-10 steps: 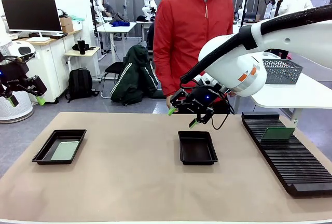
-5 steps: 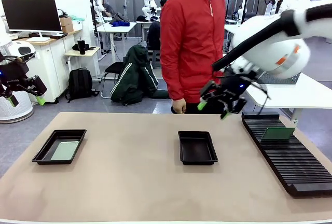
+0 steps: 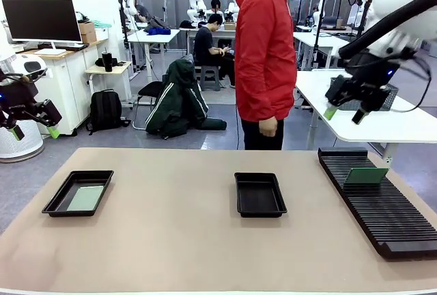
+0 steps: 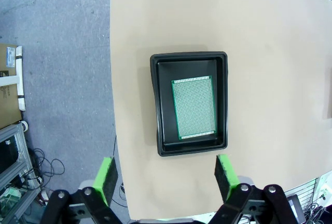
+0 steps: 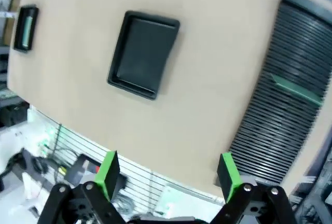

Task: Inspect and transfer BCBs to ESD trays.
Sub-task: Pick up the Blank PCB from the PCB Rack and place it in the right ESD tray.

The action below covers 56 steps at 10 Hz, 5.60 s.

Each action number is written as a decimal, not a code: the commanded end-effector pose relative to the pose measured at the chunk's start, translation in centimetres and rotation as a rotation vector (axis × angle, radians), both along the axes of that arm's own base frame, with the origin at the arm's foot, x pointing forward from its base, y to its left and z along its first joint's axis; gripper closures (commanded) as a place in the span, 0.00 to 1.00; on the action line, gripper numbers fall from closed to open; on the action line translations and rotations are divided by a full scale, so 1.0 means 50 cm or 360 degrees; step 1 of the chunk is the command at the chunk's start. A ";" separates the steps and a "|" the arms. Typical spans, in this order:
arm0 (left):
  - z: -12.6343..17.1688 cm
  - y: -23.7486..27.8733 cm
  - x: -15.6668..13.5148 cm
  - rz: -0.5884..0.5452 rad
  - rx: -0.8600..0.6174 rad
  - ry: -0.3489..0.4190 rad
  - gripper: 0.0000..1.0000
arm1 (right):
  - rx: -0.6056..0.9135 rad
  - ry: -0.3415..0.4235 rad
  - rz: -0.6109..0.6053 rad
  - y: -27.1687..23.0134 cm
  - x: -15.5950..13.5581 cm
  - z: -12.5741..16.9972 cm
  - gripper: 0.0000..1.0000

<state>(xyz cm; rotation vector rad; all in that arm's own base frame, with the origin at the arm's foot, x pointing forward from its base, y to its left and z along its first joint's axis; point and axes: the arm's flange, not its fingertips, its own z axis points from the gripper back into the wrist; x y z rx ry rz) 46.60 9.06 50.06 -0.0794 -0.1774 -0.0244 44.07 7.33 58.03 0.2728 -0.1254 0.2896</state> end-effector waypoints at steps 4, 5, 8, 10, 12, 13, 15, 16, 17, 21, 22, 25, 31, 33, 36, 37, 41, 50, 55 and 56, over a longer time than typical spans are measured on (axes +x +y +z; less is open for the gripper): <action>-0.002 -0.001 0.000 0.0000 0.0001 -0.0003 0.00 | -0.0248 -0.0116 0.0703 -0.120 0.045 0.127 0.00; -0.002 -0.001 0.000 0.0000 0.0001 -0.0003 0.00 | -0.0281 -0.0118 0.0812 -0.145 0.048 0.151 0.00; -0.002 -0.001 0.000 0.0000 0.0001 -0.0003 0.00 | -0.0376 -0.0082 0.1273 -0.210 0.038 0.211 0.00; -0.002 -0.001 0.000 0.0000 0.0001 -0.0003 0.00 | -0.0315 -0.0128 0.1508 -0.247 0.031 0.226 0.00; -0.002 -0.001 0.000 0.0000 0.0001 -0.0003 0.00 | -0.0292 -0.0184 0.1702 -0.278 0.024 0.224 0.00; -0.002 -0.001 0.000 0.0000 0.0001 -0.0003 0.00 | -0.0329 -0.0253 0.1830 -0.293 0.020 0.224 0.00; -0.002 -0.001 0.000 0.0000 0.0001 -0.0003 0.00 | -0.0332 -0.0341 0.1893 -0.315 0.020 0.225 0.00; -0.002 -0.001 0.000 0.0000 0.0001 -0.0003 0.00 | -0.0327 -0.0350 0.1912 -0.318 0.020 0.223 0.00; -0.002 -0.001 0.000 0.0000 0.0001 -0.0003 0.00 | -0.0327 -0.0348 0.1920 -0.320 0.021 0.222 0.00; -0.002 -0.001 0.000 0.0000 0.0001 -0.0003 0.00 | -0.0337 -0.0293 0.1898 -0.310 0.017 0.228 0.00; -0.002 -0.001 0.000 0.0000 0.0001 -0.0003 0.00 | -0.0337 -0.0293 0.1898 -0.310 0.017 0.228 0.00; -0.002 -0.001 0.000 0.0000 0.0001 -0.0003 0.00 | -0.0342 -0.0302 0.1915 -0.310 0.018 0.229 0.00; -0.002 -0.001 0.000 0.0000 0.0001 -0.0003 0.00 | -0.0349 -0.0444 0.2028 -0.334 0.058 0.078 0.00; -0.002 -0.001 0.000 0.0000 0.0001 -0.0003 0.00 | -0.0354 -0.0537 0.2044 -0.341 0.053 0.018 0.00; -0.002 -0.001 0.000 0.0000 0.0001 -0.0003 0.00 | -0.0398 -0.0560 0.2019 -0.335 0.045 -0.058 0.00; -0.002 -0.001 0.000 0.0000 0.0001 -0.0003 0.00 | -0.0409 -0.0586 0.2010 -0.333 0.047 -0.087 0.00; -0.002 -0.001 0.000 0.0000 0.0001 -0.0003 0.00 | -0.0475 -0.0631 0.1991 -0.319 0.066 -0.181 0.00; -0.002 -0.001 0.000 0.0000 0.0001 -0.0003 0.00 | -0.0516 -0.0587 0.2046 -0.295 0.121 -0.352 0.00; -0.002 -0.001 0.000 0.0000 0.0001 -0.0003 0.00 | -0.0556 -0.0578 0.2033 -0.297 0.136 -0.417 0.00; -0.002 -0.001 0.000 0.0000 0.0001 -0.0003 0.00 | -0.0567 -0.0576 0.2022 -0.299 0.139 -0.426 0.00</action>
